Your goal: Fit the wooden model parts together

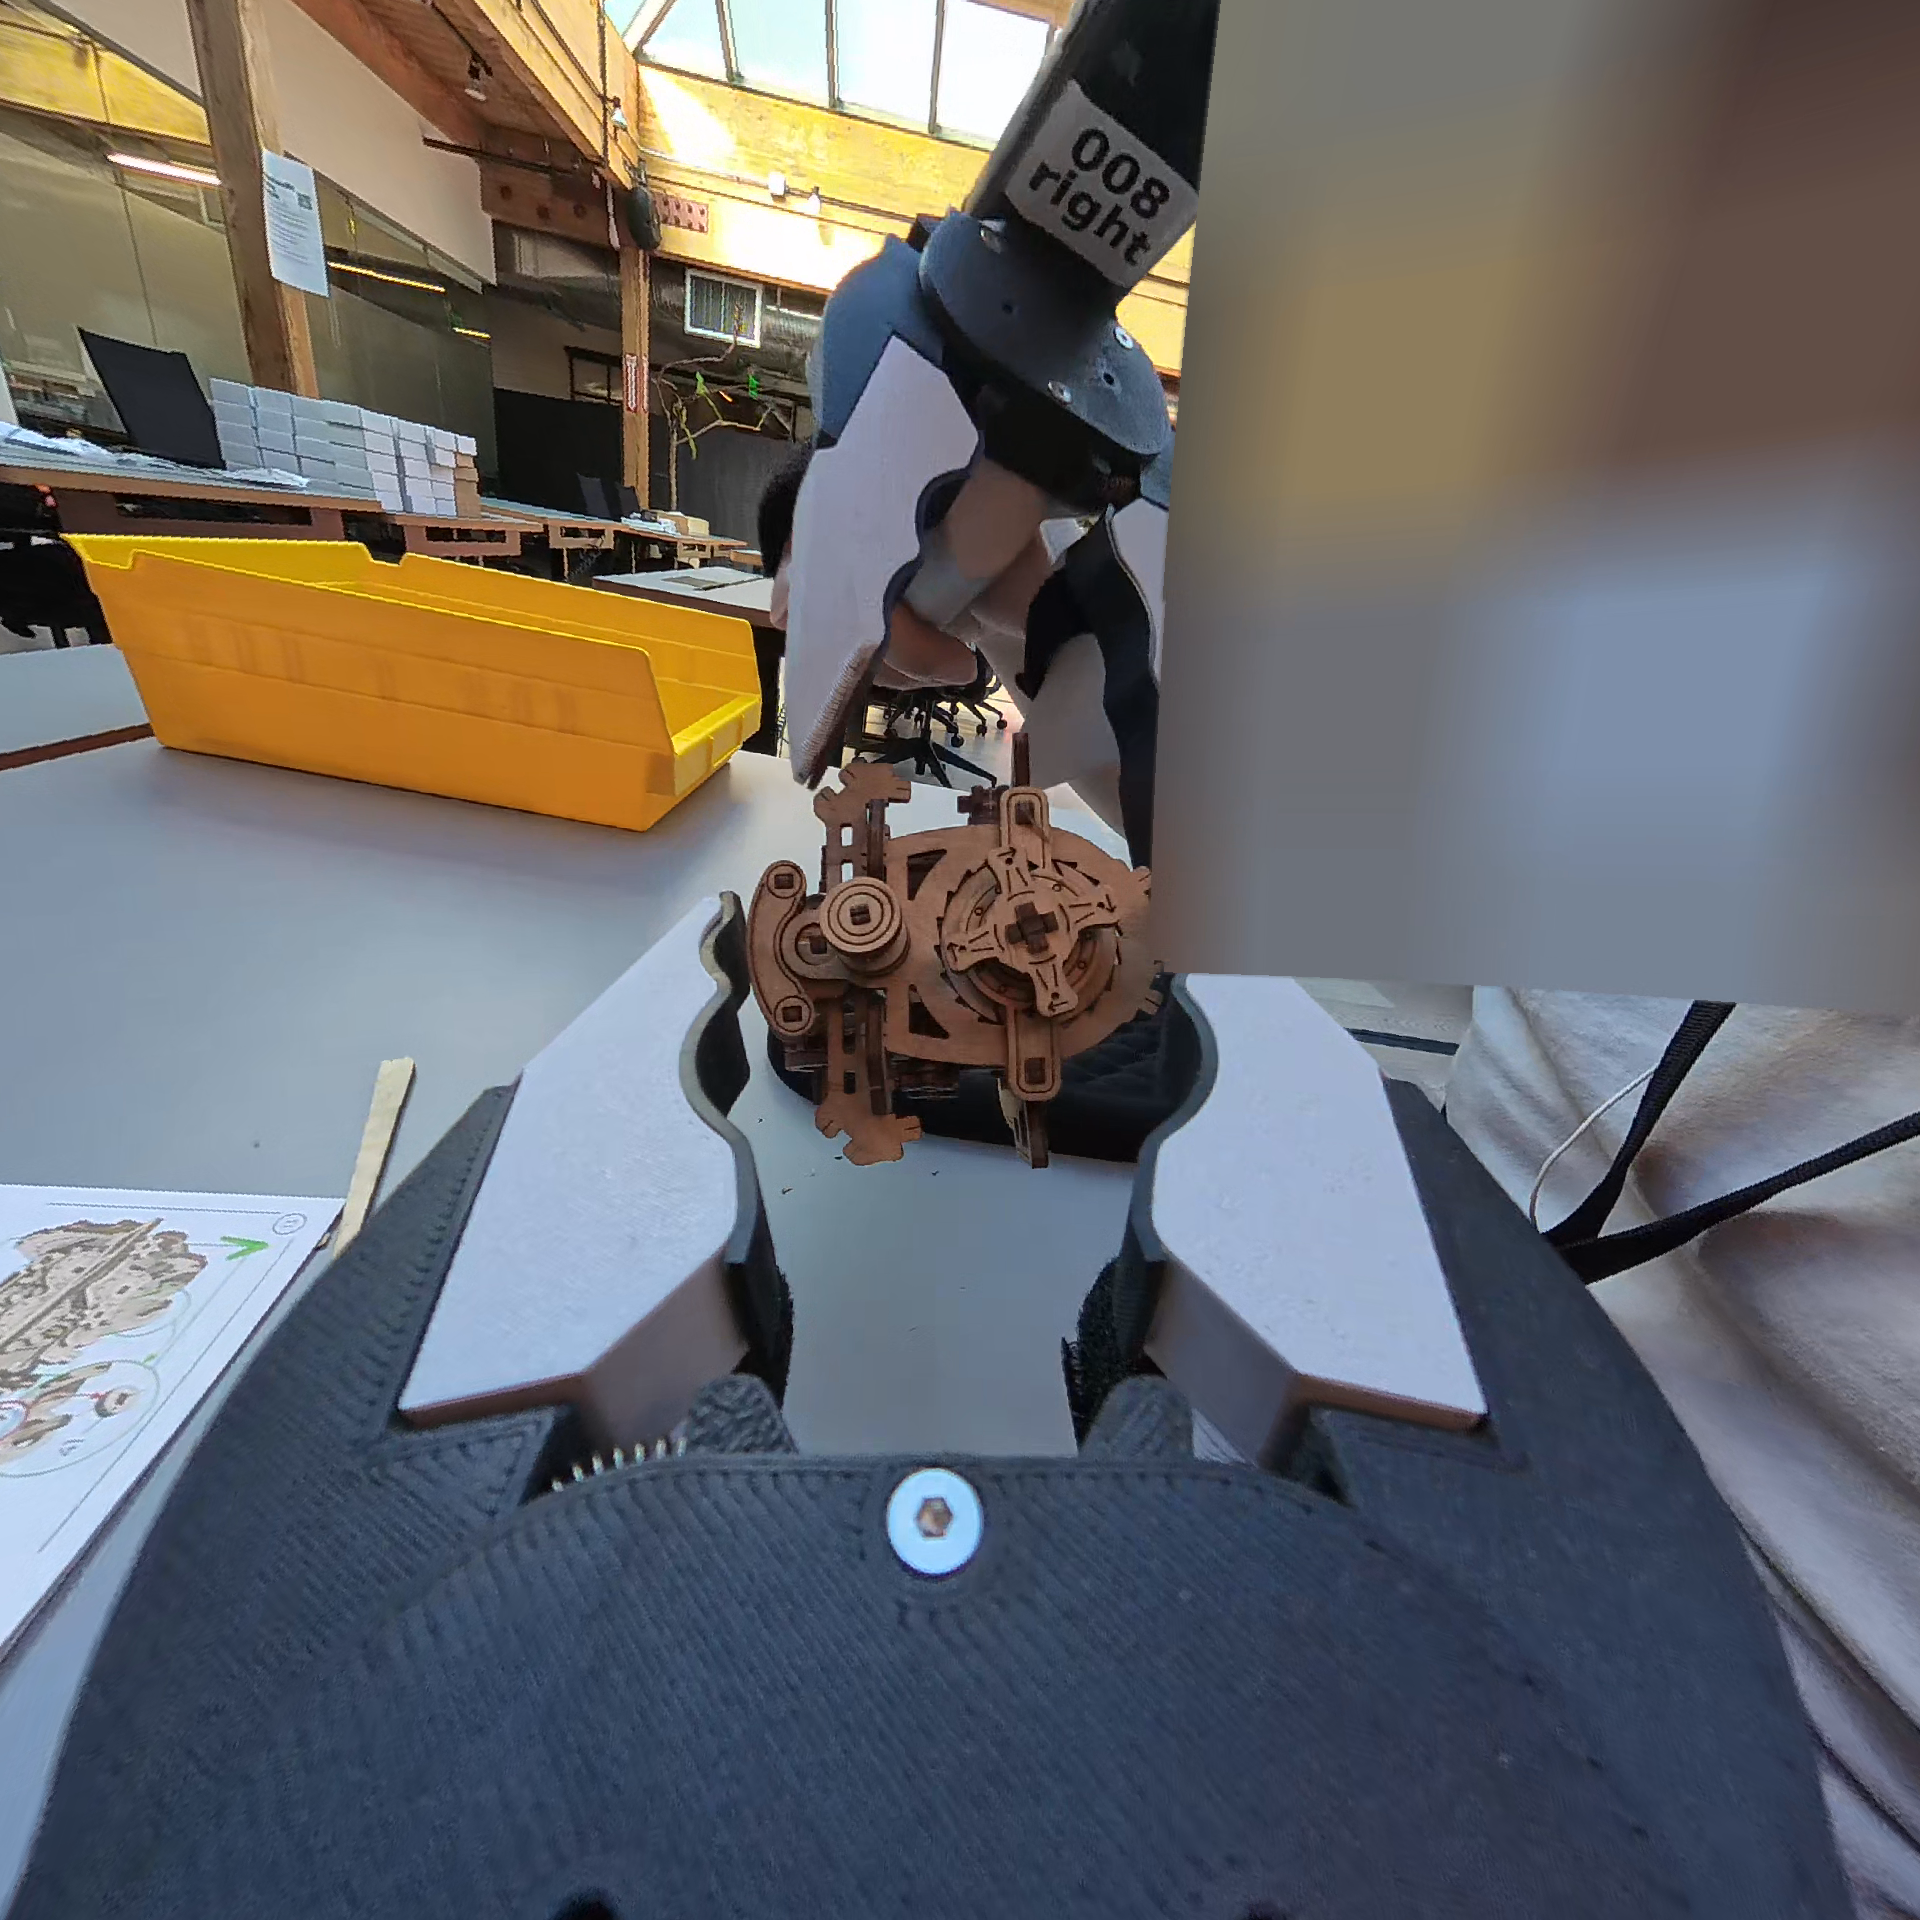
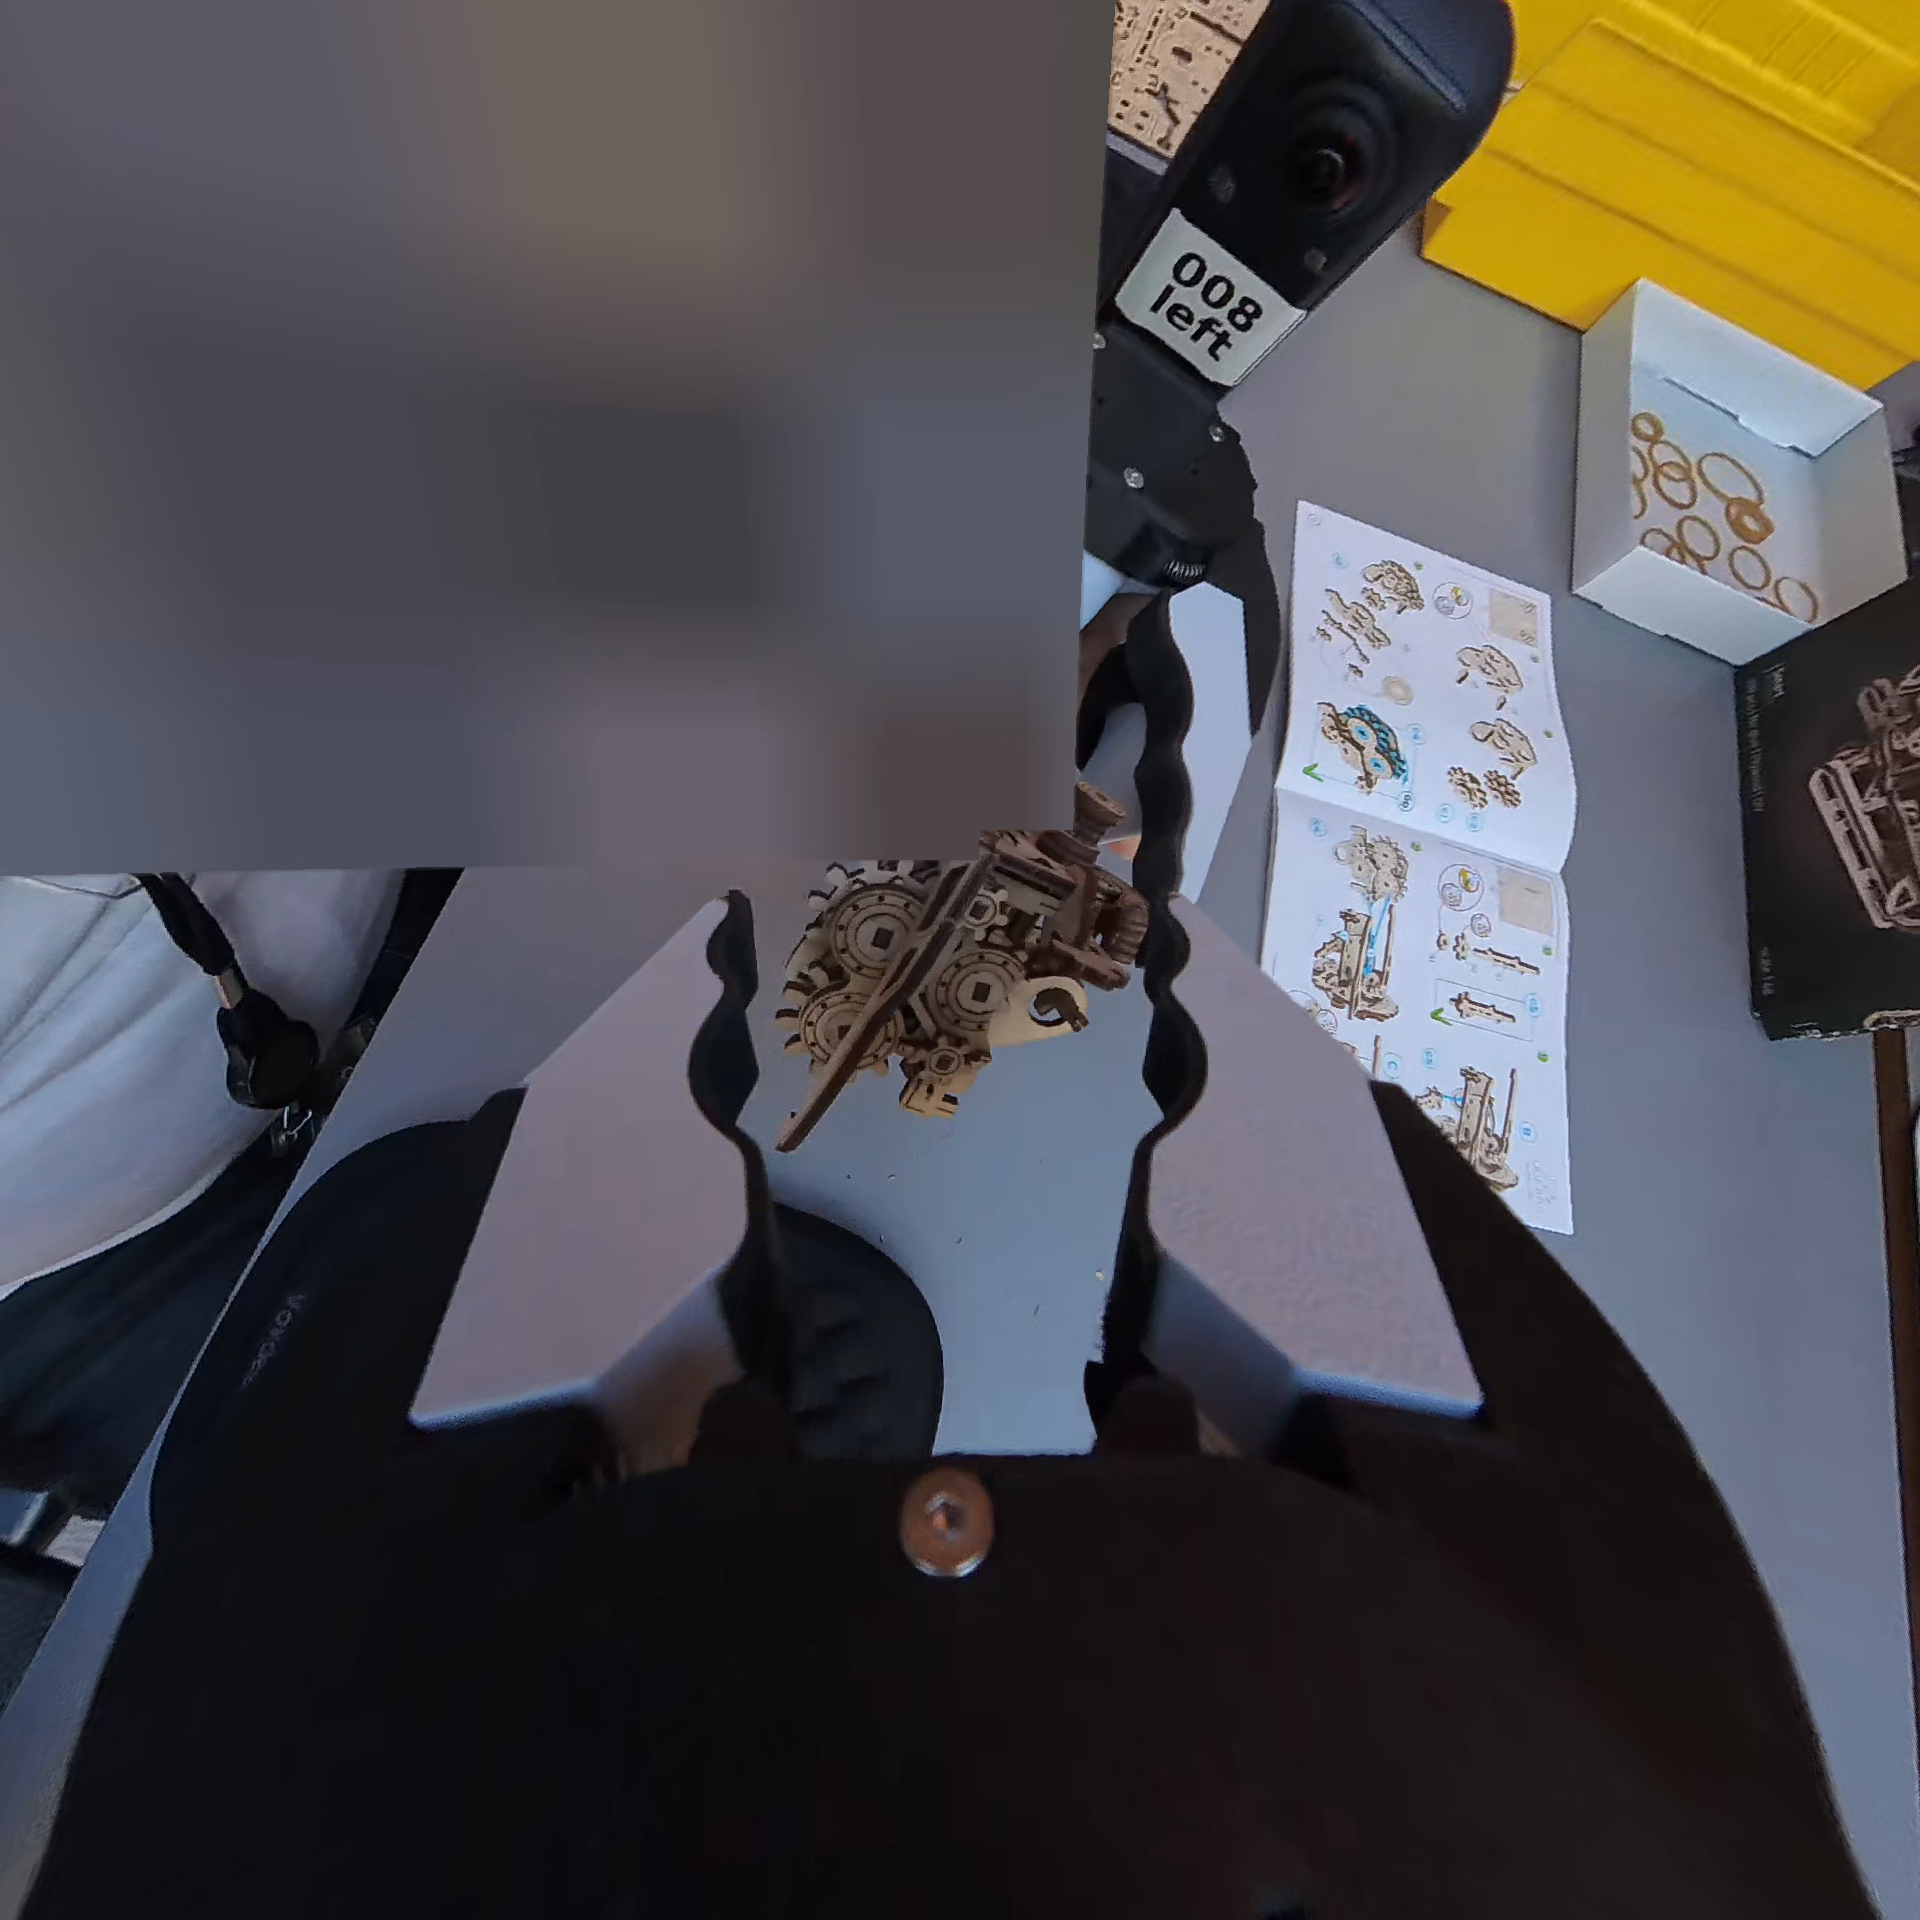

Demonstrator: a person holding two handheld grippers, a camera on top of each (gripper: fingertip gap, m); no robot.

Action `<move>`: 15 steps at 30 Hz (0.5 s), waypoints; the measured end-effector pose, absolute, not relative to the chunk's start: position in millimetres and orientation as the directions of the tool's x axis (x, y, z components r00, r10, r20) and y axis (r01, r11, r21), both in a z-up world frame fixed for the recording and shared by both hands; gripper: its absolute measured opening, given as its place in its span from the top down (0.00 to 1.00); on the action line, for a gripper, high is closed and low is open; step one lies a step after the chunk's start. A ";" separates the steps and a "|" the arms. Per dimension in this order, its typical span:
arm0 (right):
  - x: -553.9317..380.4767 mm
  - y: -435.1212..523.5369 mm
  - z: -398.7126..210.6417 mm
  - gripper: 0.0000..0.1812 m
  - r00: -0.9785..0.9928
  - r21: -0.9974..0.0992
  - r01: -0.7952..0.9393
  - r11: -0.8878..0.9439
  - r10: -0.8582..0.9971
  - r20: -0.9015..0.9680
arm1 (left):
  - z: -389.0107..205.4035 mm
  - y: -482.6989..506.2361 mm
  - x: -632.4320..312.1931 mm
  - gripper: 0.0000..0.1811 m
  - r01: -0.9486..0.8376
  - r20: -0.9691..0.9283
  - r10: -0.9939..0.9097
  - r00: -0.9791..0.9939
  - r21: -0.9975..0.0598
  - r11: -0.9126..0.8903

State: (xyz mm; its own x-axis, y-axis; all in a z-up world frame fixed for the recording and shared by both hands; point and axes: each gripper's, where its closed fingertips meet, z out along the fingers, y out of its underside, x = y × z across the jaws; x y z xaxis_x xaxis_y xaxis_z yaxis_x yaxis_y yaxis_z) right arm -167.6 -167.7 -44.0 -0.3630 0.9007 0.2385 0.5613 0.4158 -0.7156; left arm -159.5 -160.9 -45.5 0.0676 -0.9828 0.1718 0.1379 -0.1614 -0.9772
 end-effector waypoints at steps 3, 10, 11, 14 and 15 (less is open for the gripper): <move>-168.5 -166.4 -43.5 0.60 -0.336 -0.704 0.550 0.449 0.891 0.306 | -44.1 -160.2 -161.4 0.57 0.147 0.178 -0.982 0.065 -0.975 -0.167; -169.5 -168.2 -44.8 0.64 -0.370 -0.667 0.581 0.467 0.881 0.295 | -45.2 -162.4 -159.2 0.56 0.135 0.163 -0.985 0.065 -0.979 -0.153; -169.9 -169.4 -45.3 0.65 -0.379 -0.660 0.586 0.470 0.879 0.289 | -45.3 -162.6 -158.9 0.56 0.134 0.160 -0.985 0.066 -0.980 -0.150; -170.8 -169.0 -48.5 0.65 -0.388 -0.625 0.622 0.471 0.879 0.276 | -45.1 -163.1 -158.7 0.56 0.133 0.150 -0.986 0.069 -0.981 -0.140; -171.2 -169.3 -49.0 0.65 -0.389 -0.617 0.632 0.470 0.880 0.273 | -44.8 -163.2 -158.9 0.56 0.134 0.148 -0.986 0.070 -0.981 -0.138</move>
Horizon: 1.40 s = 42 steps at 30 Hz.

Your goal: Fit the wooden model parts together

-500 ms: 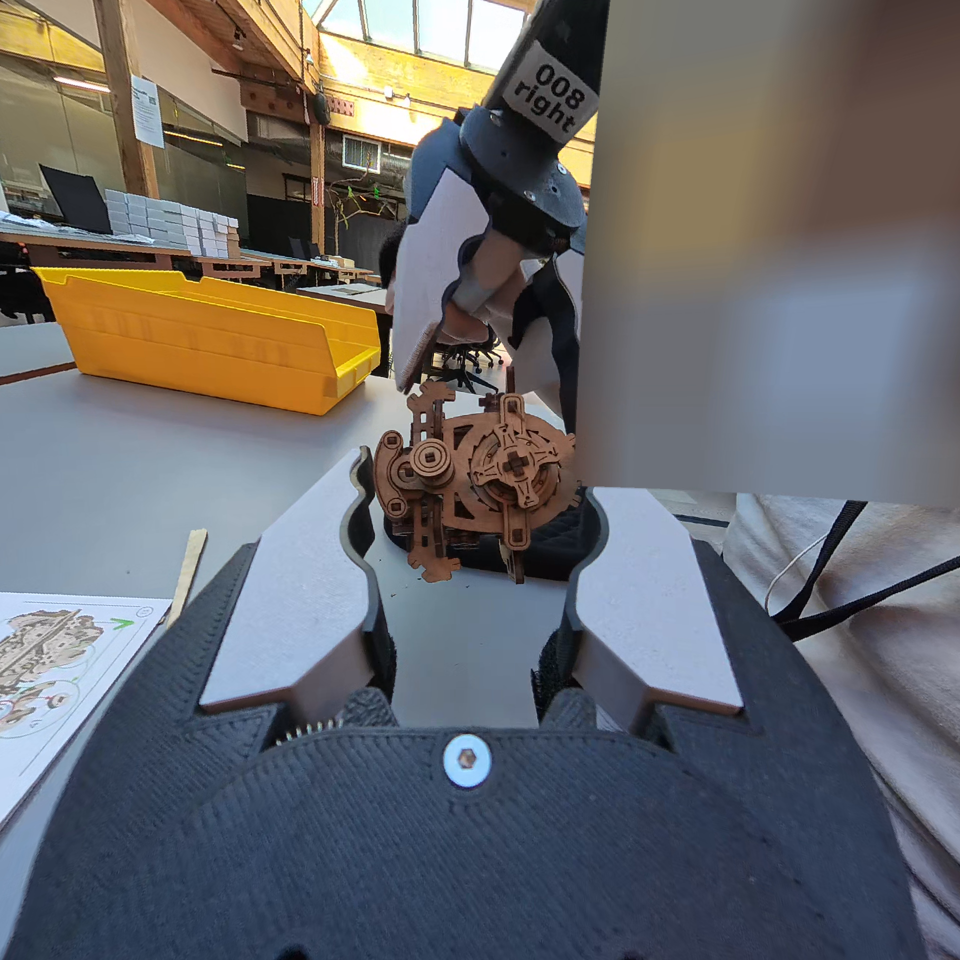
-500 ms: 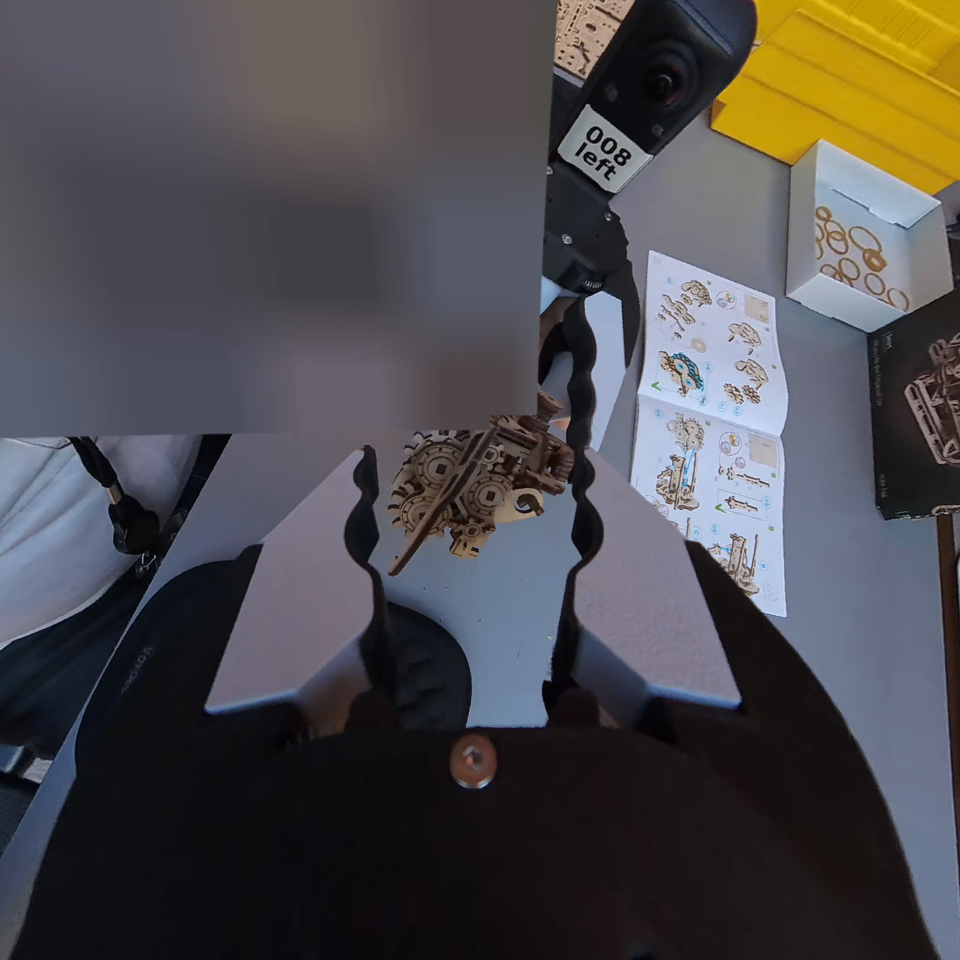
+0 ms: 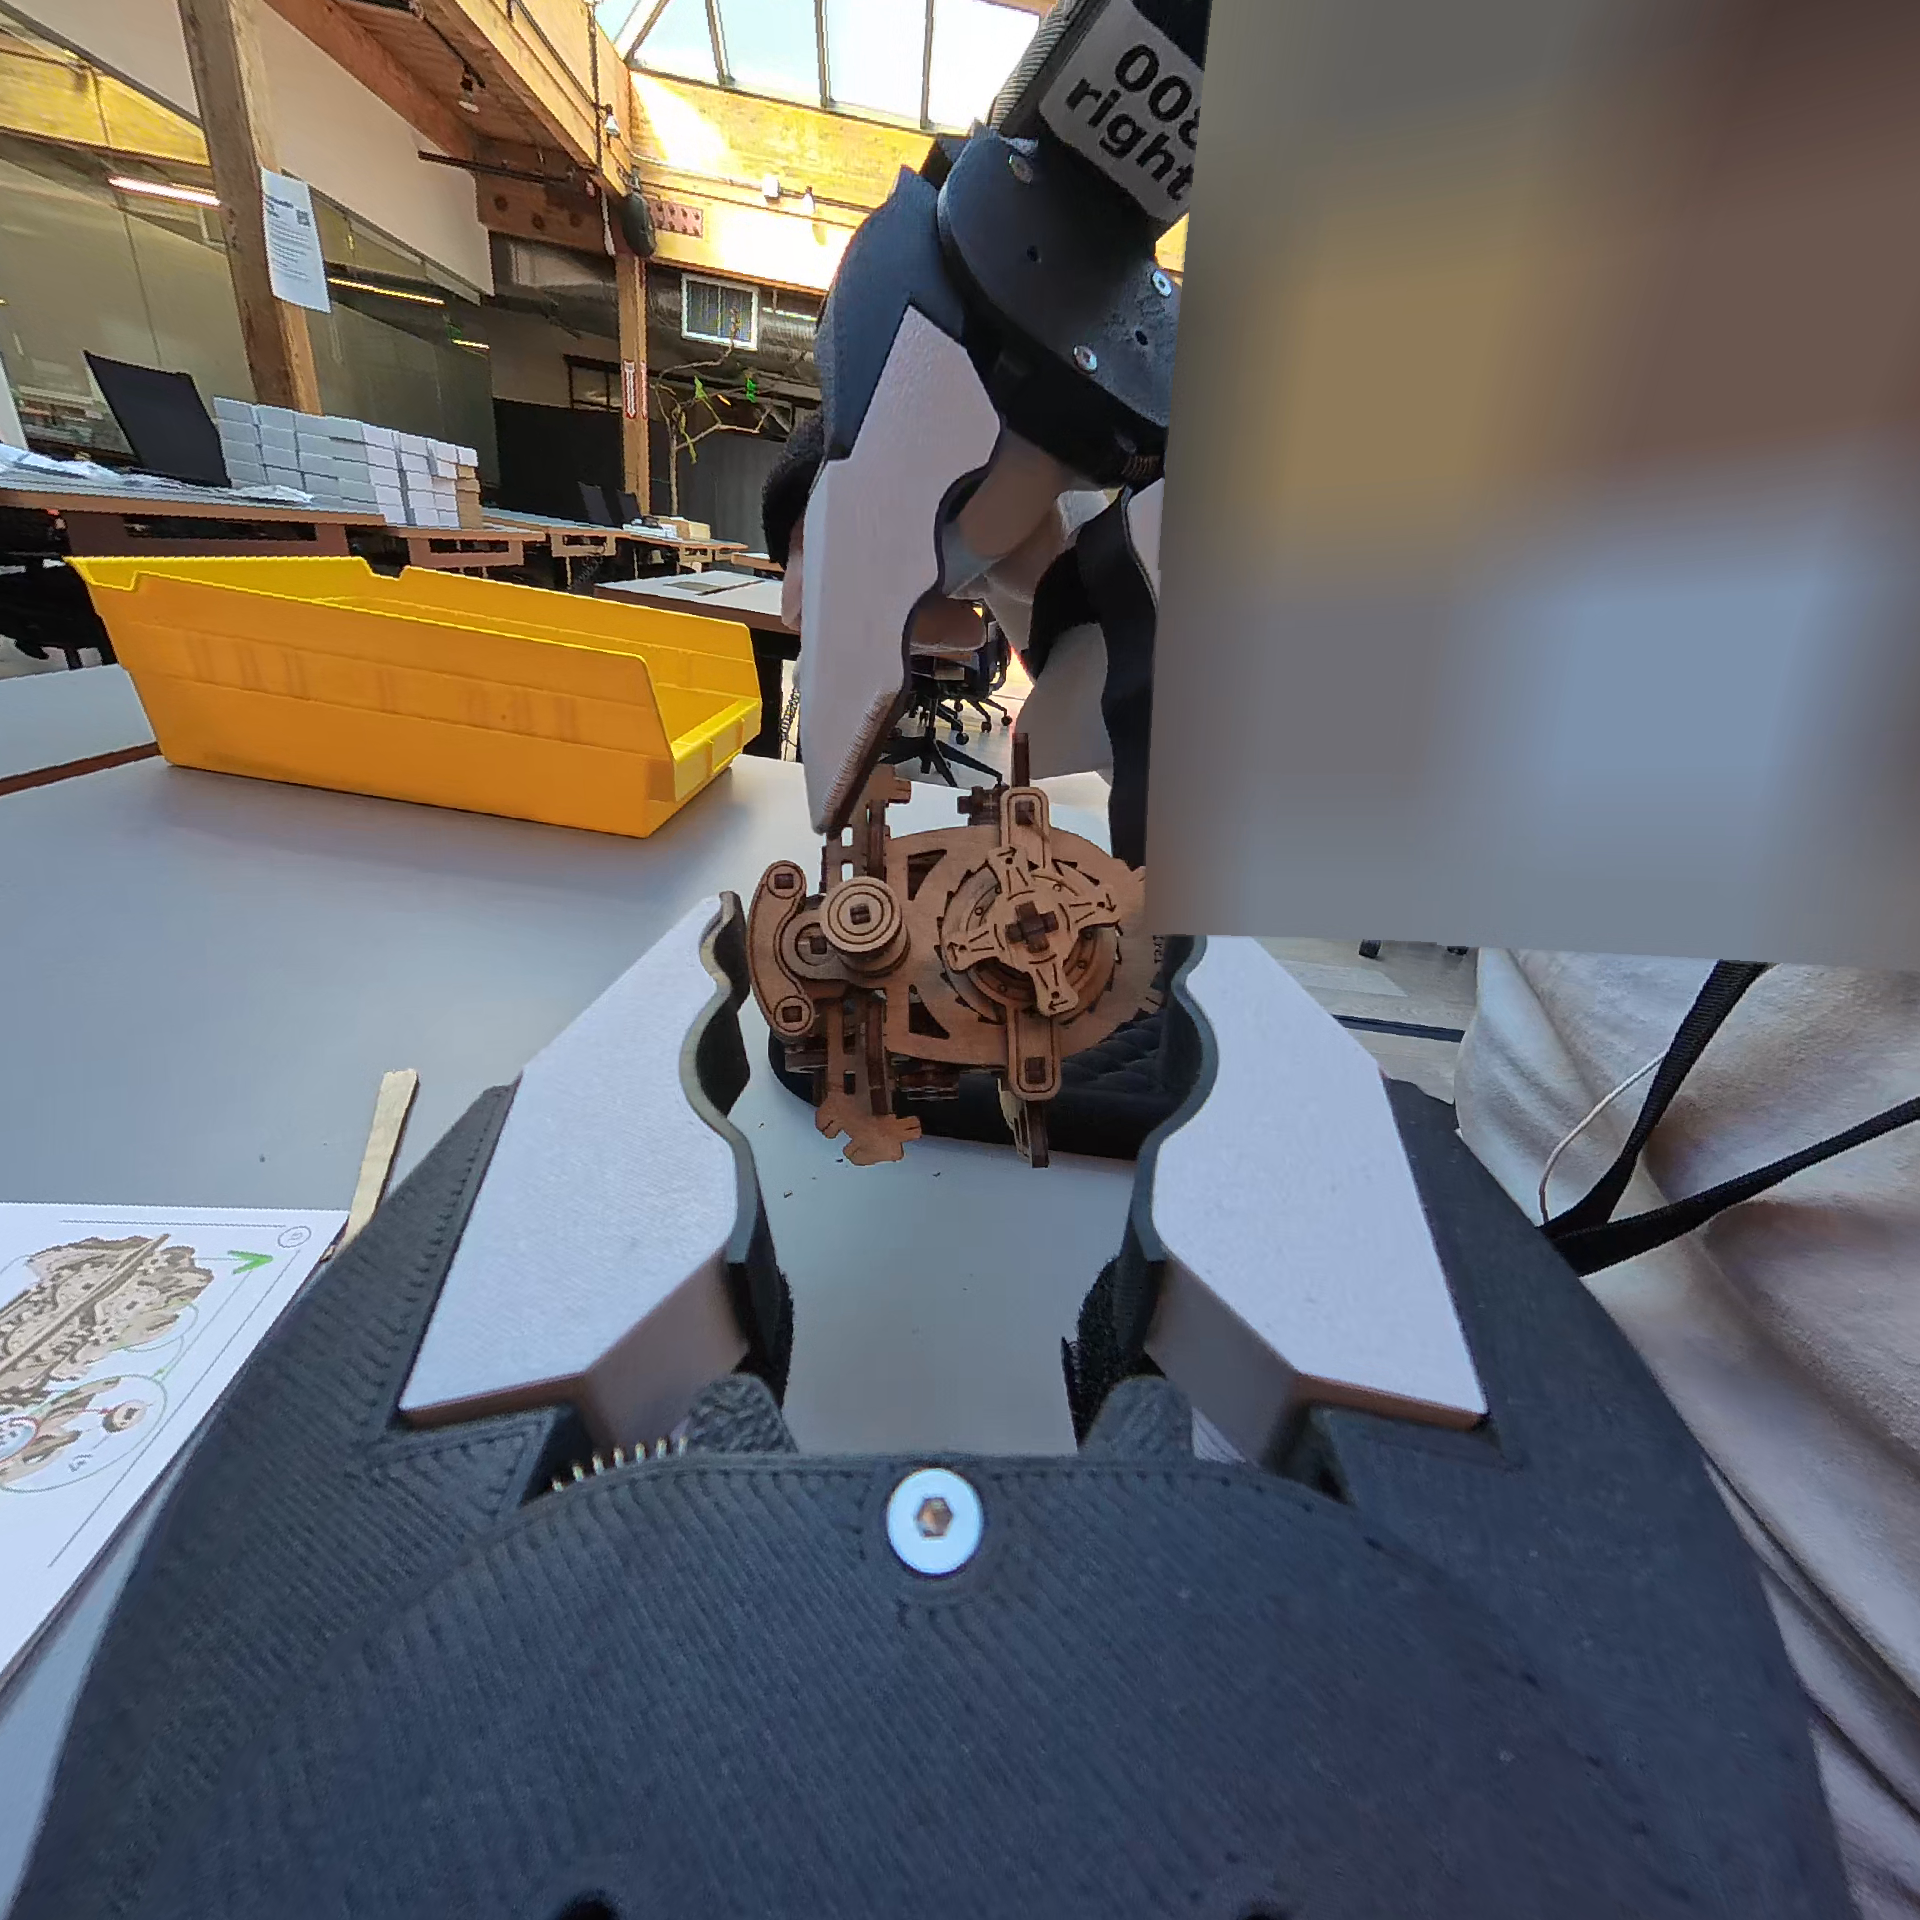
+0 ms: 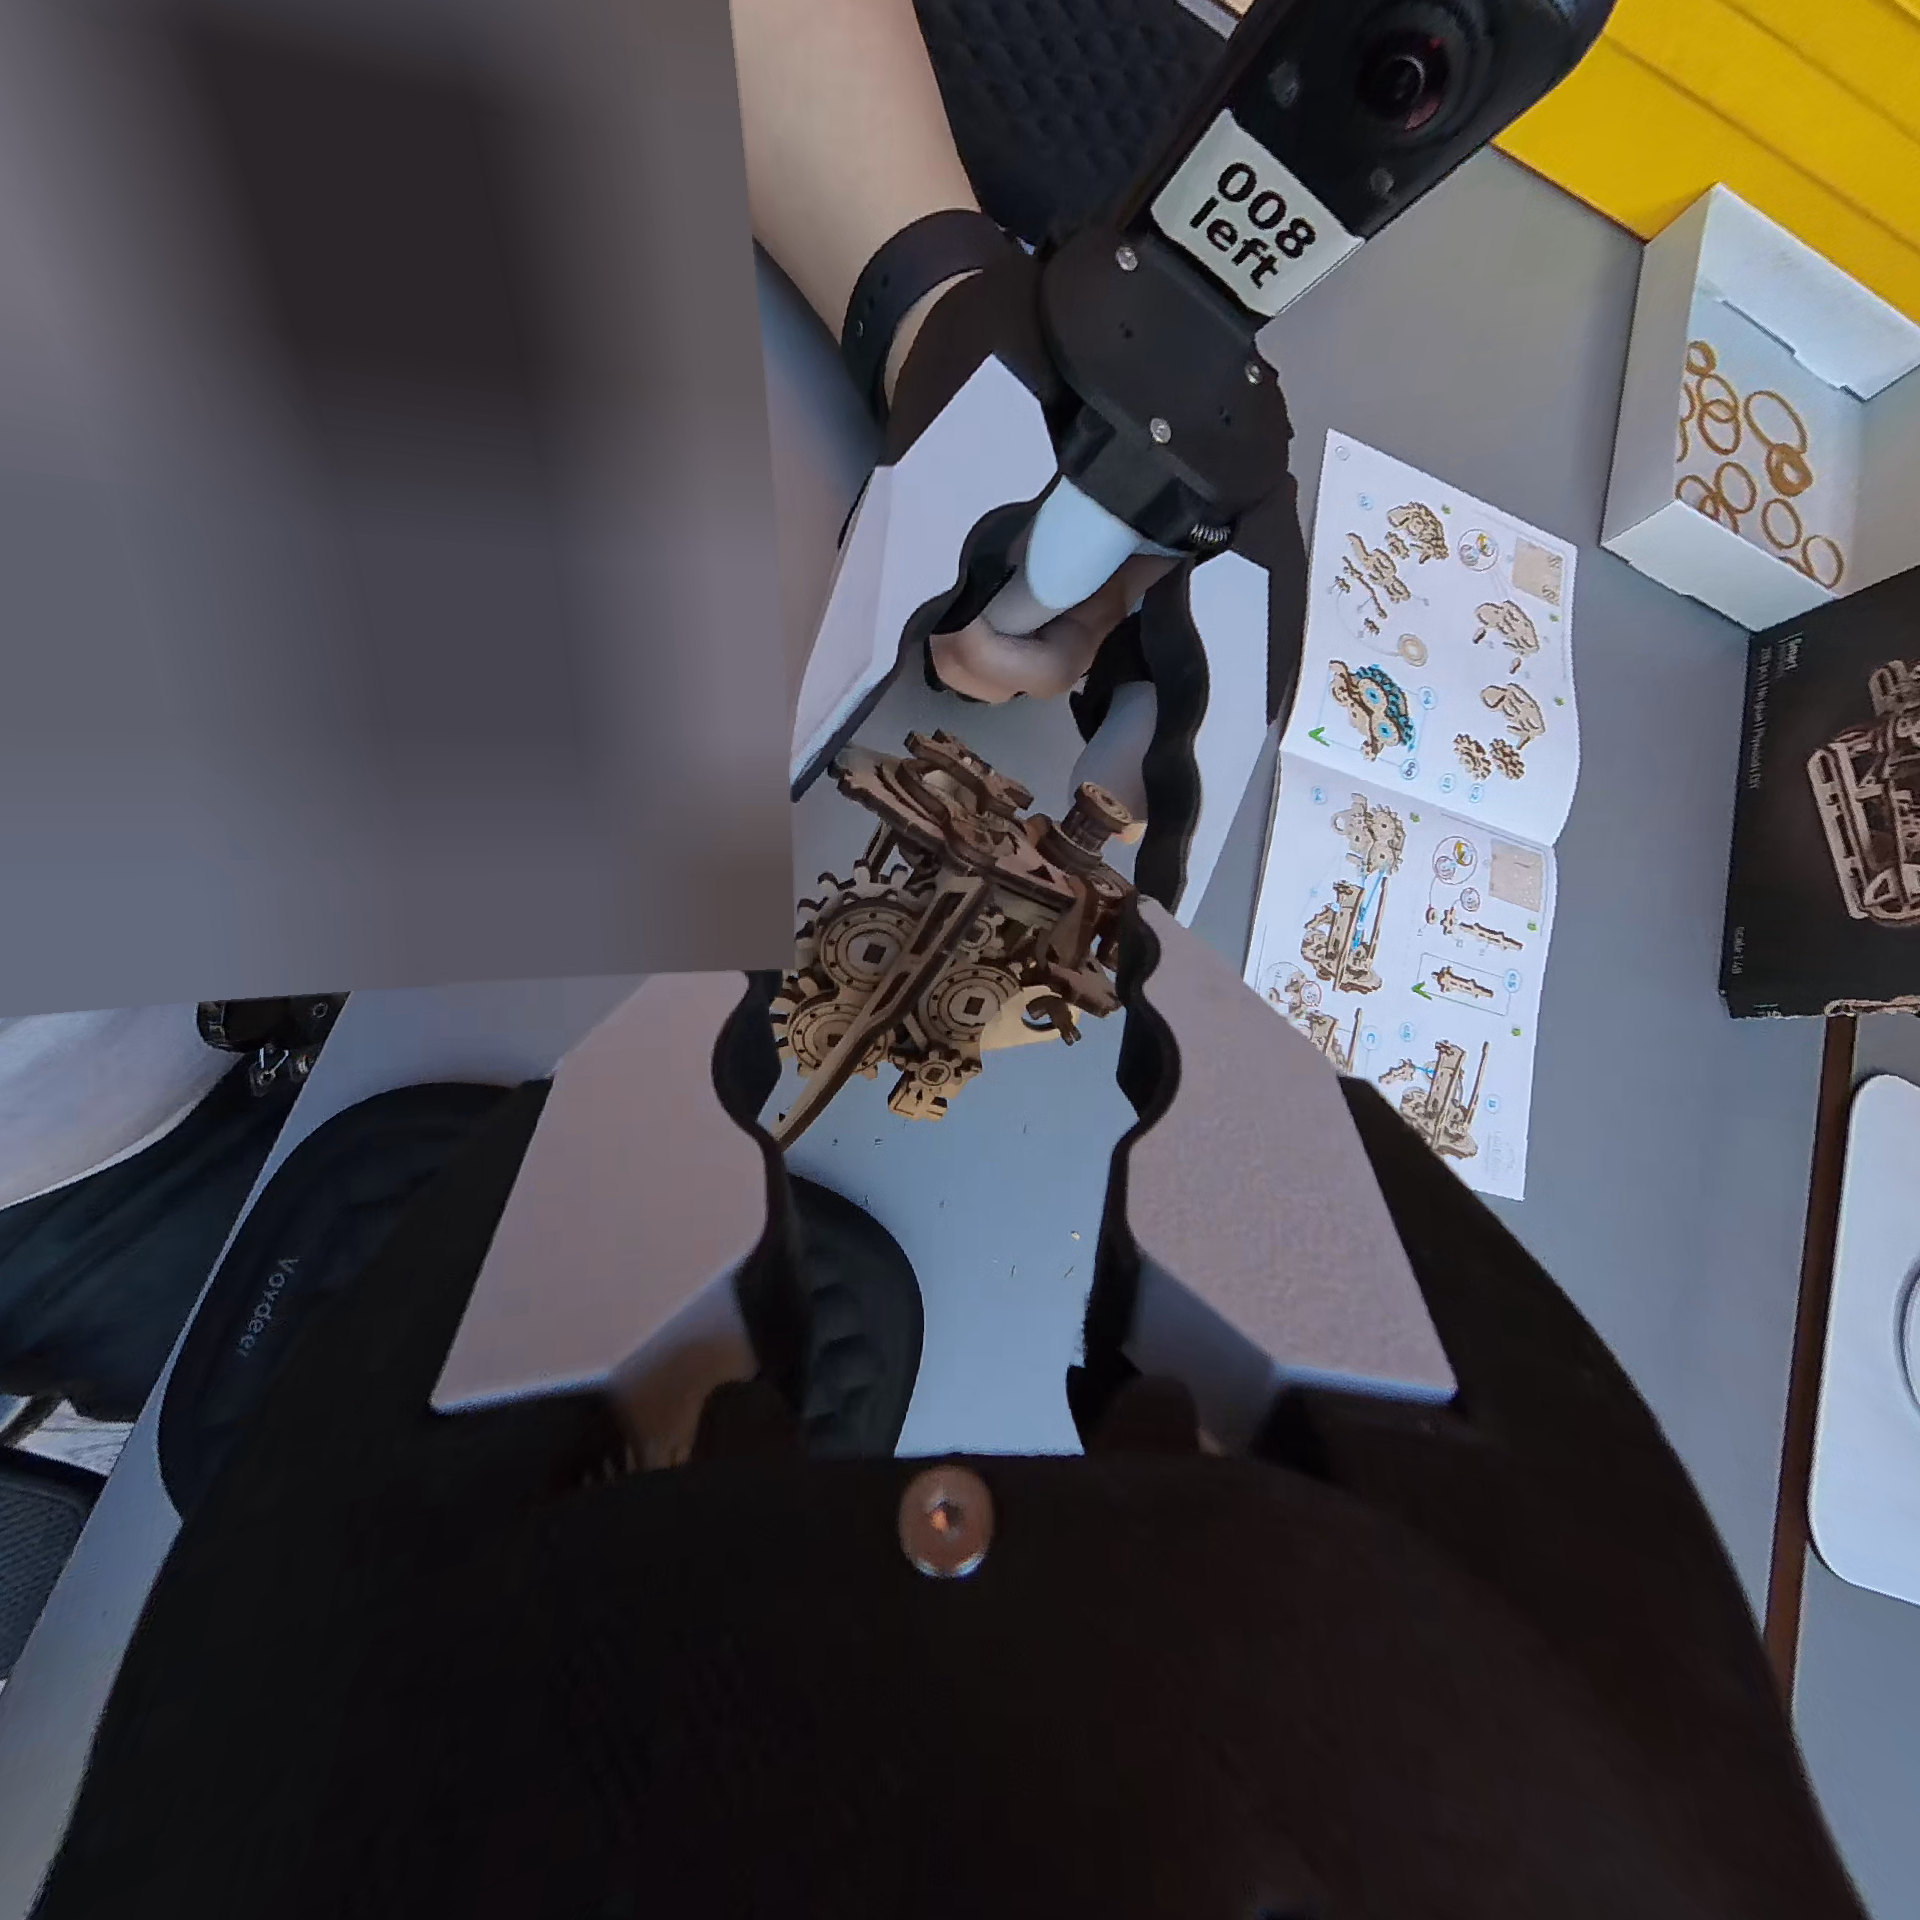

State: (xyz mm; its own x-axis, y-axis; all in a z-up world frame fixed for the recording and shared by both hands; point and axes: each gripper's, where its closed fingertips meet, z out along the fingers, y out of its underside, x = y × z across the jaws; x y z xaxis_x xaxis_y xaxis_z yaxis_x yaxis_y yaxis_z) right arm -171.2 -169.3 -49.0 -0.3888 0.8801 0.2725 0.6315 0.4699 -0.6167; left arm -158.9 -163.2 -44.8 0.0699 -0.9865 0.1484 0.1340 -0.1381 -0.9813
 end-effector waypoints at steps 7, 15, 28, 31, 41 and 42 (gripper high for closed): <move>-171.8 -166.7 -54.6 0.67 -0.376 -0.546 0.699 0.462 0.887 0.269 | -40.5 -163.2 -161.3 0.56 0.150 0.123 -0.989 0.083 -0.983 -0.110; -169.7 -171.3 -57.4 0.68 -0.403 -0.474 0.760 0.444 0.895 0.193 | -42.7 -167.1 -158.2 0.57 0.118 0.038 -0.993 0.112 -0.993 -0.024; -169.1 -172.7 -58.1 0.68 -0.429 -0.361 0.817 0.450 0.892 0.142 | -39.6 -168.1 -159.4 0.57 0.124 0.008 -0.992 0.129 -0.992 0.008; -169.7 -173.7 -57.1 0.69 -0.430 -0.366 0.813 0.453 0.891 0.146 | -38.2 -168.7 -159.8 0.57 0.130 0.011 -0.992 0.125 -0.991 0.005; -170.1 -175.0 -56.9 0.70 -0.410 -0.368 0.817 0.444 0.896 0.170 | -37.6 -170.3 -159.5 0.57 0.136 0.013 -0.993 0.120 -0.991 0.003; -170.5 -174.6 -56.9 0.70 -0.400 -0.368 0.822 0.434 0.901 0.168 | -37.5 -169.9 -159.8 0.57 0.137 0.014 -0.992 0.122 -0.991 0.003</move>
State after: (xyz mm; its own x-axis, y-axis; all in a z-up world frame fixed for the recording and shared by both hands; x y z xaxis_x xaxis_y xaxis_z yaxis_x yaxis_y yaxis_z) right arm -170.5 -174.6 -56.9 -0.4005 0.9008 0.1679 0.8221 0.4341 -0.3683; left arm -159.8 -169.9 -37.5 0.1217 -0.9925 0.0138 0.1369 0.0030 -0.9906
